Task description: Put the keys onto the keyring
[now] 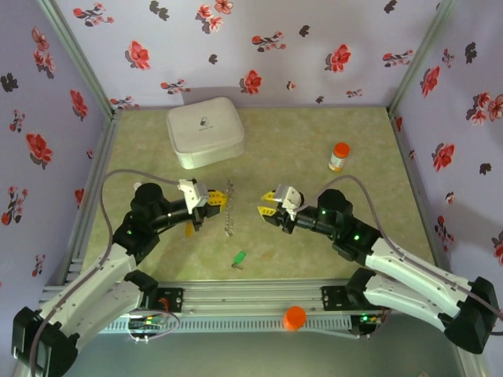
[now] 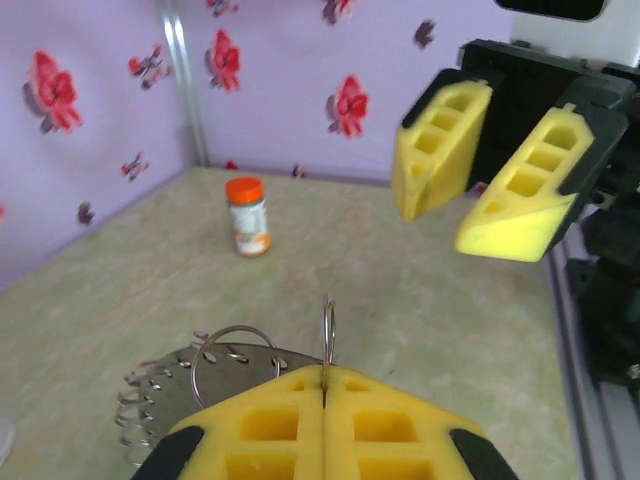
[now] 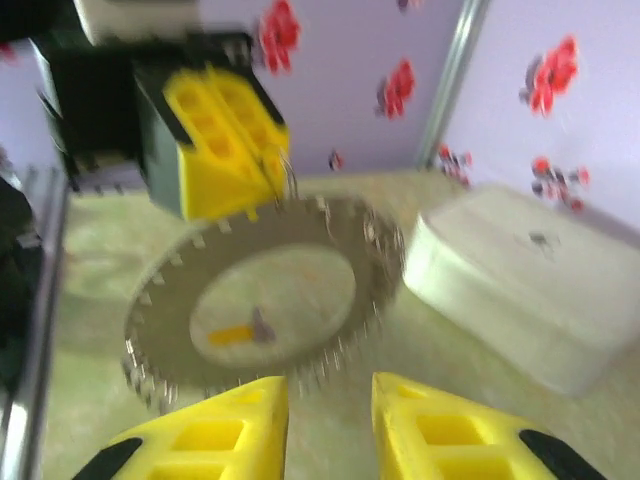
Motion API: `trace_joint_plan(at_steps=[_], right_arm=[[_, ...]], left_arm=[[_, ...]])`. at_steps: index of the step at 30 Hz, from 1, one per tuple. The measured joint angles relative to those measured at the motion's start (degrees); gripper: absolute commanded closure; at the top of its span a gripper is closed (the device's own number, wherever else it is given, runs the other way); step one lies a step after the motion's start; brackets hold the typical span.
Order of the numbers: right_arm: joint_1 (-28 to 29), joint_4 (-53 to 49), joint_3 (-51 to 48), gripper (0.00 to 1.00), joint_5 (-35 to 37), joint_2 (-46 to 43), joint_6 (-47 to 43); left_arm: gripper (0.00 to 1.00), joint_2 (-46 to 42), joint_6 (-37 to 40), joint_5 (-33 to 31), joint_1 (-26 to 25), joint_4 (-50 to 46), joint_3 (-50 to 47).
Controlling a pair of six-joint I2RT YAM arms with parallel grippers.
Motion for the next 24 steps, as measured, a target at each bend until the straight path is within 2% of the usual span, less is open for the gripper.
trace_joint_plan(at_steps=[3,5,9,12,18,24], right_arm=[[2.54,-6.73,0.44,0.73,6.6,2.21,0.13],[5.14,-9.66,0.46,0.68,9.05,3.21,0.48],[11.82,-13.0,0.2,0.6,9.9,4.11,0.07],[15.91,-13.51,-0.13,0.58,9.57,7.13,-2.69],[17.9,-13.62,0.35,0.6,7.3,20.26,-7.61],[18.91,-11.21,1.22,0.59,4.74,31.19,-10.43]], left_arm=[[1.0,-0.42,5.14,-5.79,-1.68,-5.97,1.42],[1.0,-0.5,8.31,-10.01,-2.27,-9.38,2.25],[1.0,-0.13,11.37,-20.26,-2.49,-14.16,3.19],[1.0,0.28,11.69,-24.74,-2.34,-15.58,3.19],[1.0,2.12,10.23,-28.41,-0.46,-16.26,3.19],[1.0,3.43,8.94,-29.31,-0.09,-16.79,3.19]])
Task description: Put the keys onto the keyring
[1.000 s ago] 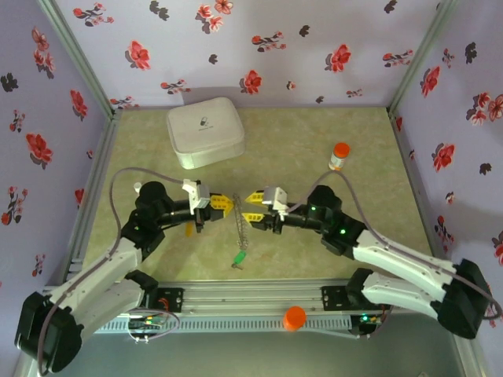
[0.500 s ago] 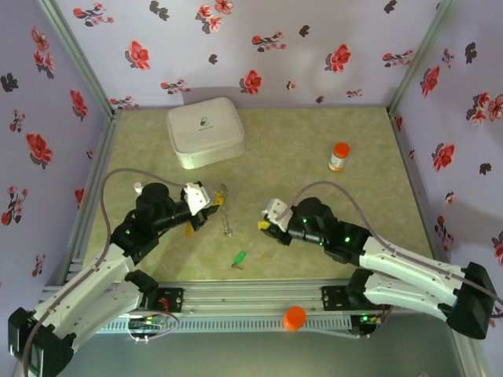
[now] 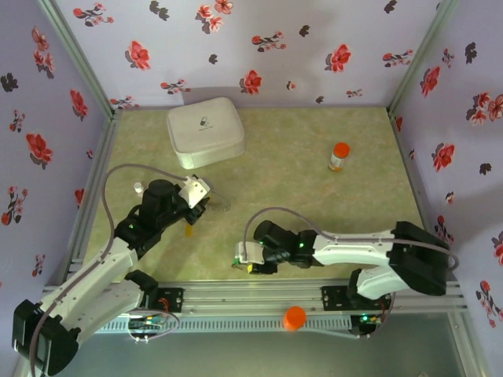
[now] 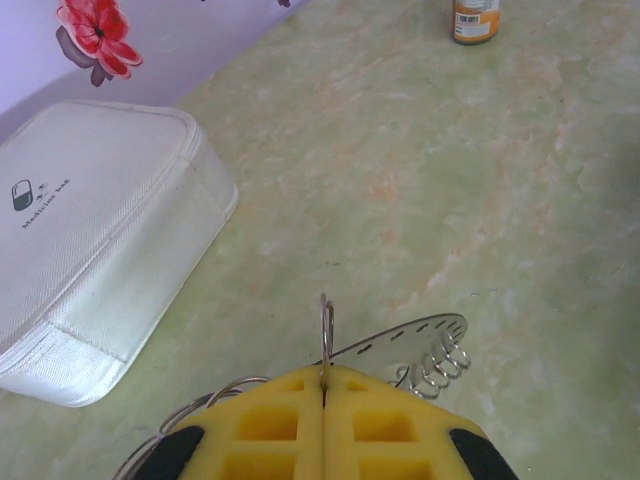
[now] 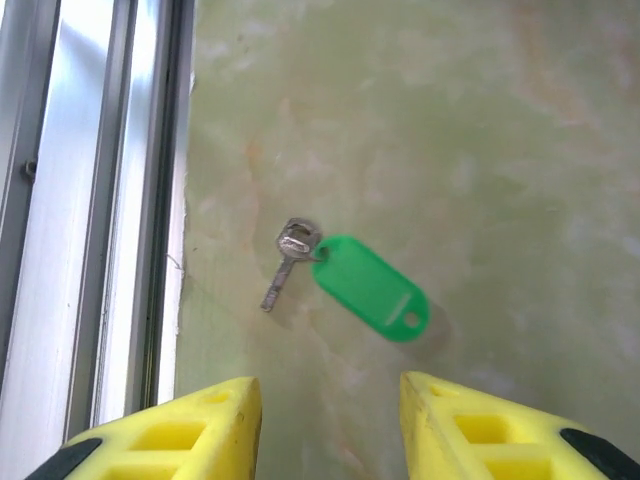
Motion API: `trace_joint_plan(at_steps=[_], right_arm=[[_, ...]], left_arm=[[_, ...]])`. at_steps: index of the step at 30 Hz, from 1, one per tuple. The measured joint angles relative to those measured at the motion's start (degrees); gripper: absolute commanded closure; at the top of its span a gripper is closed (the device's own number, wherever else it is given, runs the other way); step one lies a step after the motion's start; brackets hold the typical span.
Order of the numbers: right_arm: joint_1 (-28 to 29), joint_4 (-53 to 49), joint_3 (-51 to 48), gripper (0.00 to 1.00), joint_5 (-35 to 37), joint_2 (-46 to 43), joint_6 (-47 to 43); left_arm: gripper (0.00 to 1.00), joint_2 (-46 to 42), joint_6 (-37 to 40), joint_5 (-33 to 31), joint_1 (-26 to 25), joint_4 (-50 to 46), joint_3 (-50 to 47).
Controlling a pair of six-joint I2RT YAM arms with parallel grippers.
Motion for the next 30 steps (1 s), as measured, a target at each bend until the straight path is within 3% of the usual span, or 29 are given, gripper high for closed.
trace_joint_plan(at_steps=[11,30], right_arm=[[1.03,8.24,2.8,0.65,-1.79,7.96,-5.95],[1.29,9.35,4.55,0.81,-2.82,12.76,-12.17]], left_arm=[[1.0,-0.02,-0.22,0.74,0.0,0.11,0.0],[1.0,-0.31,-0.2,1.97,0.0,0.57,-0.02]])
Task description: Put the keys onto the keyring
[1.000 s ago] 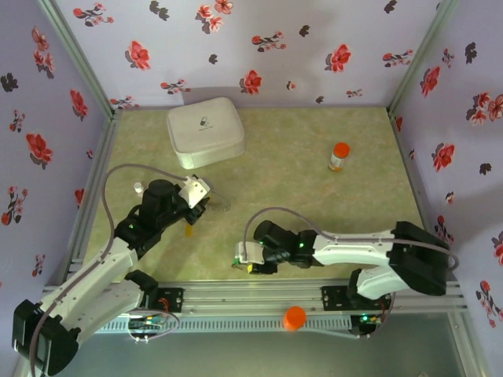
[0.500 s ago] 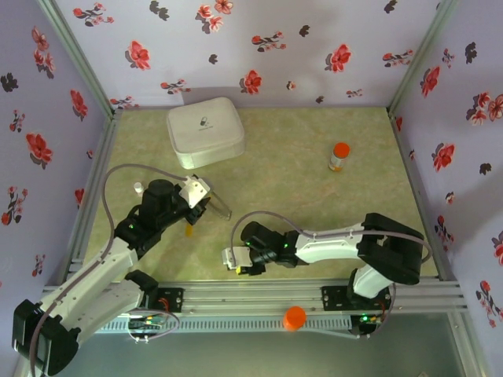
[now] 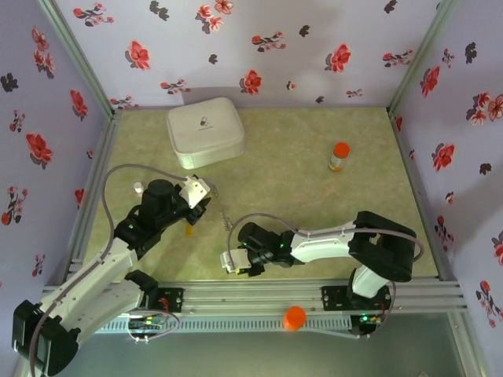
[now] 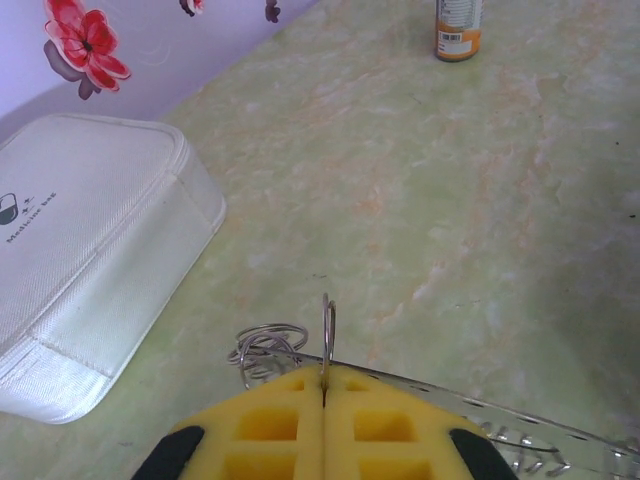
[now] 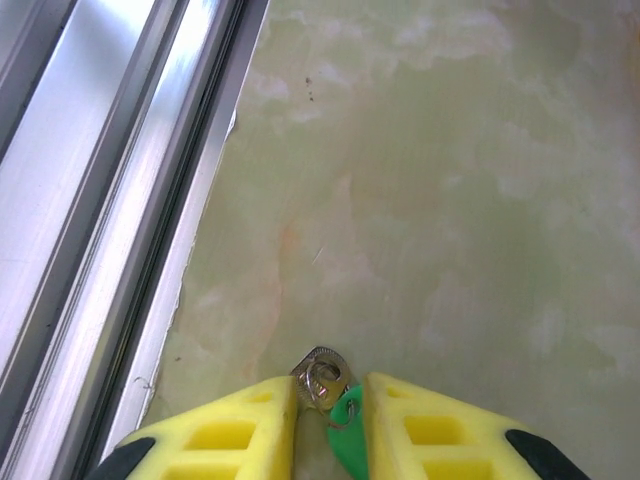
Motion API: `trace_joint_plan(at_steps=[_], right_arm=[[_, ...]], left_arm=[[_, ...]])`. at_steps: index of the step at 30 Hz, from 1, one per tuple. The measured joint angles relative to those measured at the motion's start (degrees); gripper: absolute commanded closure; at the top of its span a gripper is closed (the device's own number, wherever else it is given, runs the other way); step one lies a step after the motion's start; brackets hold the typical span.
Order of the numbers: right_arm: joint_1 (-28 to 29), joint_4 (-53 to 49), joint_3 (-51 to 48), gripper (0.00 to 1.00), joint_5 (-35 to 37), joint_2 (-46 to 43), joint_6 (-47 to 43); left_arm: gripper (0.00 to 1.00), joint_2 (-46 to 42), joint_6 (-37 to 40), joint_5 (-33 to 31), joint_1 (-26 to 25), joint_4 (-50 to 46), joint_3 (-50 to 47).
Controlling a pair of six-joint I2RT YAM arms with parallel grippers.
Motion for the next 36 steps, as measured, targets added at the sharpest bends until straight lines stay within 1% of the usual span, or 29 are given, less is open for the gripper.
trace_joint_plan(at_steps=[4,8,13,17,20,30,36], right_arm=[[0.0,0.7,0.04,0.83,-0.02,0.33,0.0],[0.0,0.7,0.15,0.81,-0.02,0.39,0.02],[0.0,0.7,0.17,0.8,-0.02,0.39,0.0],[0.0,0.68,0.17,0.76,-0.02,0.39,0.02],[0.0,0.68,0.17,0.75,0.0,0.39,0.02],[-0.07,0.68,0.17,0.79,0.0,0.39,0.02],[-0.07,0.68,0.17,0.78,0.0,0.39,0.04]], left_arm=[[1.0,-0.31,0.0,0.2,0.0,0.02,0.0],[1.0,-0.37,0.0,0.24,0.0,0.02,0.0],[1.0,-0.9,0.0,0.42,0.0,0.02,0.0],[1.0,-1.16,0.02,0.87,0.0,0.02,0.0],[1.0,-1.36,0.02,1.27,0.0,0.0,0.0],[1.0,-1.42,0.04,1.44,0.0,-0.46,0.0],[1.0,-1.42,0.04,1.46,0.0,-0.68,0.0]])
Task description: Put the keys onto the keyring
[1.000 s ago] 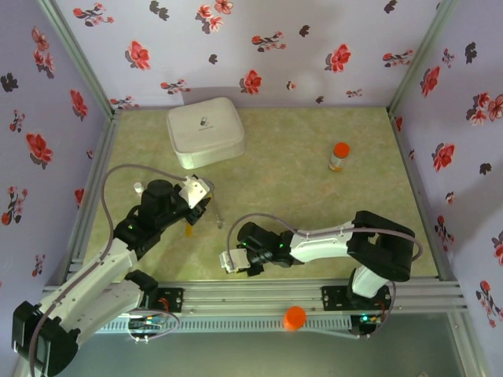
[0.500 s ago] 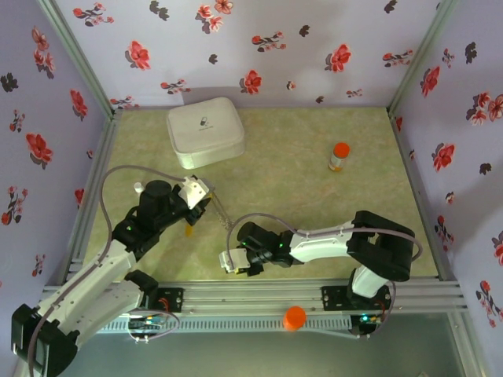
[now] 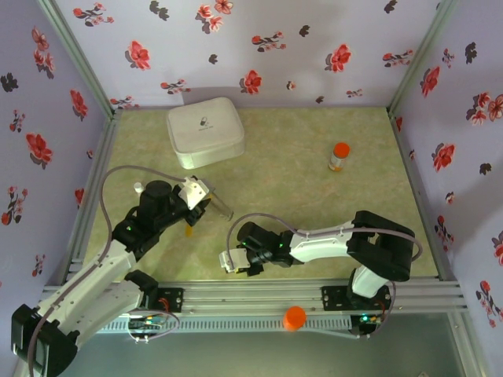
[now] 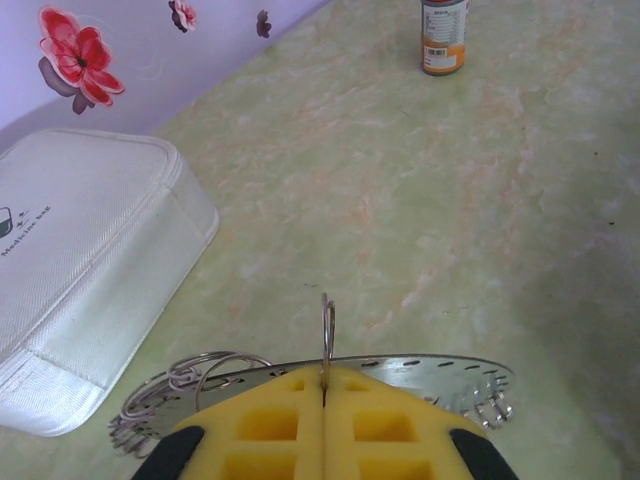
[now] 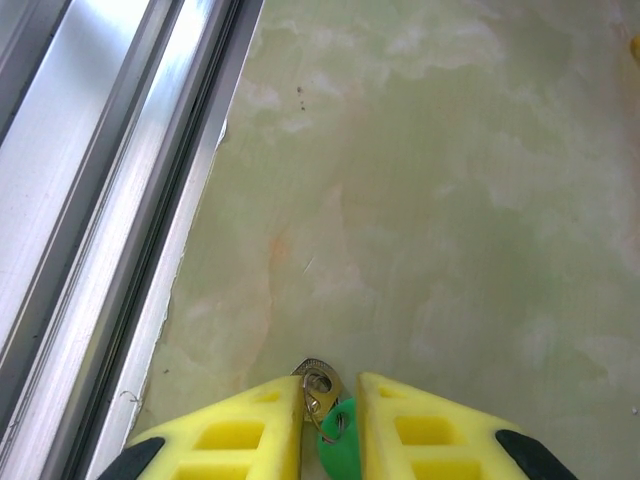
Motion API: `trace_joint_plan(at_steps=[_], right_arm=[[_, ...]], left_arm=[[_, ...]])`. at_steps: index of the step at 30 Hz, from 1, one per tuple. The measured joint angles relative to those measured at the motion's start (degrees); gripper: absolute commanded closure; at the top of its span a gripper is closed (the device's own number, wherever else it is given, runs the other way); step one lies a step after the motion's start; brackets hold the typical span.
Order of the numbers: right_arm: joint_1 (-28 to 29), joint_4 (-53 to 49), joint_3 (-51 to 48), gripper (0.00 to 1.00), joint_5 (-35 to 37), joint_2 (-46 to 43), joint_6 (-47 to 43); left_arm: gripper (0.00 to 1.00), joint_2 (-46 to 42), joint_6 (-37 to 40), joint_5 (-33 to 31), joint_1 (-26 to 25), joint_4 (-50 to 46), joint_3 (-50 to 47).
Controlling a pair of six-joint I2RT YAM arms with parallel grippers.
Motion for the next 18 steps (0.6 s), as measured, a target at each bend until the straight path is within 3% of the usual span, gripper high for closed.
trace_joint_plan(at_steps=[8,18], right_arm=[[-0.11,-0.02,0.04,0.78,1.31,0.66,-0.02],[-0.11,-0.04,0.09,0.84,1.53,0.66,0.02]], left_arm=[[1.0,0.0,0.0,0.0,0.0,-0.37,0.0],[1.0,0.04,0.0,0.0,0.0,-0.39,0.0]])
